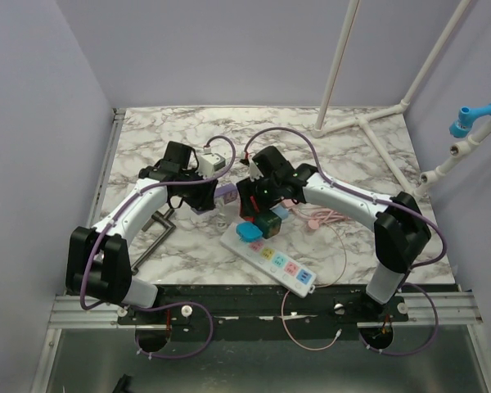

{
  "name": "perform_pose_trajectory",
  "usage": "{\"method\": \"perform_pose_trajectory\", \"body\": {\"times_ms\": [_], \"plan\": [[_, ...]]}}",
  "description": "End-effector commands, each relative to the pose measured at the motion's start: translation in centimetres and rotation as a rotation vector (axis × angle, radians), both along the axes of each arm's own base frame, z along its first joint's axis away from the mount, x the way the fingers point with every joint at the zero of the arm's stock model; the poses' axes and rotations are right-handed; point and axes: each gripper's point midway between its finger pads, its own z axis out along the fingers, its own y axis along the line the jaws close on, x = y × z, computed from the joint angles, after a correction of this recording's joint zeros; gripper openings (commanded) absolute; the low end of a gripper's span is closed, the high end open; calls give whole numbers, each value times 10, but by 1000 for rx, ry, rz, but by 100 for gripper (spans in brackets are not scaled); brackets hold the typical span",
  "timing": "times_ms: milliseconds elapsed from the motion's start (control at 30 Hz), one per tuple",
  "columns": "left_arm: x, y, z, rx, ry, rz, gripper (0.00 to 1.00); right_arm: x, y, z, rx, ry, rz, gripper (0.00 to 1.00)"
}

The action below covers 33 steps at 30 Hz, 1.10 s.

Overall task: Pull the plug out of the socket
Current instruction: Remove the plug from the socket.

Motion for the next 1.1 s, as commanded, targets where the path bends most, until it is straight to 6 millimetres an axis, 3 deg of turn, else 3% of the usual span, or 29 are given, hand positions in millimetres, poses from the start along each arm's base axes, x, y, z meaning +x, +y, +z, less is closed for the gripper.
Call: {"method": "perform_pose_trajectory", "body": {"times_ms": [0, 200, 333, 533, 667, 933, 1067], "plan": [[41, 44, 2, 182, -160, 165, 0, -17, -4, 19, 1, 41, 21, 39], [39, 40, 10, 156, -178, 142, 0, -11, -5, 22, -33, 33, 15, 38], [35, 33, 14, 119, -172, 117, 0, 4, -21, 24, -81, -26, -70, 39], [26, 23, 26, 11, -122, 109, 0, 0, -57, -10, -156, 1, -187, 40], [26, 25, 26, -15, -98, 125, 0, -2, -77, -22, -176, -30, -272, 51], [18, 20, 25, -48, -59, 114, 0, 14, -81, -34, -152, -103, -374, 63], [11, 20, 21, -48, -39, 97, 0, 27, -93, -38, -196, -154, -444, 64]]}}
